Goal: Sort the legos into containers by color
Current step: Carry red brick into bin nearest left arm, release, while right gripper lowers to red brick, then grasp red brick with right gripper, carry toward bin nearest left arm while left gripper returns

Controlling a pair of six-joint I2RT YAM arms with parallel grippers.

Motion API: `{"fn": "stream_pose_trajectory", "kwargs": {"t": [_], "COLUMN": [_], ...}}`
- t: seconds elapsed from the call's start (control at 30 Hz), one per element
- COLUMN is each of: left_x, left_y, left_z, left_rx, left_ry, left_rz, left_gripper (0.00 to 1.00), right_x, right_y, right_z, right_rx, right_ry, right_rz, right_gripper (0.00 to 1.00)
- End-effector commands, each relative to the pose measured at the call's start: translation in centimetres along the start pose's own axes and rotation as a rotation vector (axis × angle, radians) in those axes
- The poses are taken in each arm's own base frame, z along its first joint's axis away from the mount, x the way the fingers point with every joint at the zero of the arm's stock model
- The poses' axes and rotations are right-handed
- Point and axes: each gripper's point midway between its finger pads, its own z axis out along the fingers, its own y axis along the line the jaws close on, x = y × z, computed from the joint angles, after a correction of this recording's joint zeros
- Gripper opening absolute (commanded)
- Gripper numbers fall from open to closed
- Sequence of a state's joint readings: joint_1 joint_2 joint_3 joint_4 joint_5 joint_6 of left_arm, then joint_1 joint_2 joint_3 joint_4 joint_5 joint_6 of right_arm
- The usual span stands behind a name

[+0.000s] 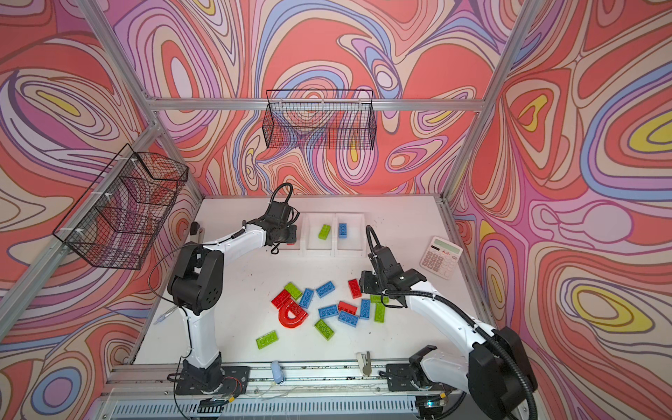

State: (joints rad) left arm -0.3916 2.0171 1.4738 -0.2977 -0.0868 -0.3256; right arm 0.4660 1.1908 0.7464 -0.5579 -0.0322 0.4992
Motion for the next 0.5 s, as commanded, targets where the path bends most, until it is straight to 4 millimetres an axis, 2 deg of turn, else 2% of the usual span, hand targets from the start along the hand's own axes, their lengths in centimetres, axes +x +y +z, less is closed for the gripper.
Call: {"fn": "stream_pose_trajectory", "kwargs": {"t": [0.0, 0.13, 0.23, 0.37, 0.47], "left_x": [-1.6, -1.9, -2.7, -4.2, -4.8], "left_y": [-0.8, -0.9, -0.8, -0.4, 0.3], "left_z": [0.2, 0.3, -0.9, -3.7, -6.6], "left_rx": [0.029, 0.037, 0.04, 0.042, 0.039], "left_ry": [-0.036, -0.036, -0.065, -0.123, -0.168], "left_rz": [-0.008, -0.006, -0.012, -0.016, -0.012], "left_gripper": [0.41, 0.53, 0.63, 0.66, 0.67], "right_x": [0.6, 1.0, 1.5, 1.7, 1.6], "right_y": [-0.1, 0.5, 1.1, 2.1, 1.8], "right_z": [0.5, 1.2, 1.8, 2.9, 4.1], "right_rx": [0.001, -0.012, -0.008, 0.019, 0.073], "right_ry": [0.022, 0.046, 0.065, 0.079, 0.096], "right_rz": [0.012, 0.002, -0.022, -0.084, -0.12], "right_gripper": [0.57, 0.58, 0.59, 0.63, 0.64]}}
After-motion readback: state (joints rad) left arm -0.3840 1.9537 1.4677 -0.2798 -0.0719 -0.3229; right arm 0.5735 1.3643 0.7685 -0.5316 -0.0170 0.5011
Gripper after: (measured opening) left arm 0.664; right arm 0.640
